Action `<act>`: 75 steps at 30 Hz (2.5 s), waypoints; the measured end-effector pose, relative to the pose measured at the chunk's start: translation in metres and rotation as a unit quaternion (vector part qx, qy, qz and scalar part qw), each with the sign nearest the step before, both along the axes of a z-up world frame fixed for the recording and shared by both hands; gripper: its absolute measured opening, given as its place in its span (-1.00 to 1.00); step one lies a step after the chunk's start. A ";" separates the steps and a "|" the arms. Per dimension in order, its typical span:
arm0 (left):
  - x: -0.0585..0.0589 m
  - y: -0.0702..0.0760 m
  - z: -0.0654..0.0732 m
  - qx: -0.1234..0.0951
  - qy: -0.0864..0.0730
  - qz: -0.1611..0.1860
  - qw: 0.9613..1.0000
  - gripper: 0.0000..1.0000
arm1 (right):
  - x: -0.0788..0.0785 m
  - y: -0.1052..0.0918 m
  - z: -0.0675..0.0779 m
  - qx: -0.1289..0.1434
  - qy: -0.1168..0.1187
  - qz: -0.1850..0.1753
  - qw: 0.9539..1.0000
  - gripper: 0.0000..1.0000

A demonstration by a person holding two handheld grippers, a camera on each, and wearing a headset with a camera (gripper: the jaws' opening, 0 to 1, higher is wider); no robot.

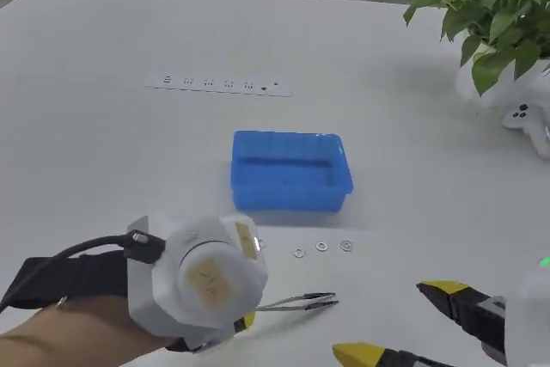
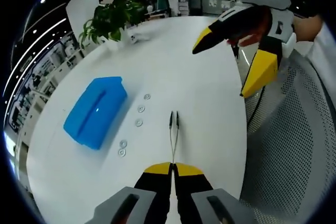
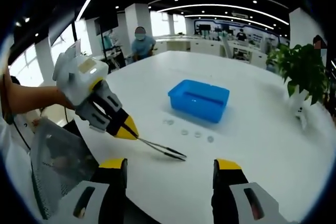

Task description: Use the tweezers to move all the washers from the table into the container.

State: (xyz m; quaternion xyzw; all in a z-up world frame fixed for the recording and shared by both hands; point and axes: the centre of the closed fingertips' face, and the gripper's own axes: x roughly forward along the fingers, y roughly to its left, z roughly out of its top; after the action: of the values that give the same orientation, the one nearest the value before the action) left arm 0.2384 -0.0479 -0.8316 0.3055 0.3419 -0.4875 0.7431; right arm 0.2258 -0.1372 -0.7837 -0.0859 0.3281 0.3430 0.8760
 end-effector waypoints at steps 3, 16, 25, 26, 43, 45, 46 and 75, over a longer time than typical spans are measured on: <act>-0.004 -0.005 0.019 -0.029 -0.006 0.009 1.000 -1.00 | 0.000 0.013 -0.003 0.000 0.007 0.044 0.999 0.03; -0.020 -0.009 0.053 -0.048 -0.021 -0.008 0.999 -1.00 | -0.010 0.073 -0.020 -0.022 0.000 0.221 0.975 -0.58; -0.023 -0.015 0.067 -0.034 -0.038 -0.040 0.998 -1.00 | -0.009 0.099 -0.025 -0.051 -0.033 0.301 0.952 -0.72; -0.023 -0.015 0.069 -0.035 -0.039 -0.041 0.998 -1.00 | -0.009 0.100 -0.025 -0.054 -0.037 0.304 0.950 -0.77; -0.012 -0.012 0.069 -0.079 -0.074 0.026 0.994 -0.94 | -0.001 0.104 -0.033 -0.074 -0.044 0.317 0.945 -0.94; -0.010 -0.010 0.074 -0.112 -0.065 0.061 0.990 -0.71 | 0.001 0.104 -0.031 -0.072 -0.041 0.315 0.945 -0.95; -0.007 -0.006 0.077 -0.128 -0.063 0.085 0.986 -0.61 | 0.003 0.104 -0.029 -0.070 -0.041 0.313 0.946 -0.95; -0.025 0.106 0.048 -0.142 -0.097 0.401 0.900 0.98 | 0.111 0.120 -0.017 -0.013 -0.044 0.190 0.981 -0.93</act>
State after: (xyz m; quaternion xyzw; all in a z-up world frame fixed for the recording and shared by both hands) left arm 0.2132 0.0584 -0.7834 0.0791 0.2889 -0.1597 0.9406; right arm 0.3366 -0.0174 -0.8007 -0.1734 0.2711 0.4946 0.8074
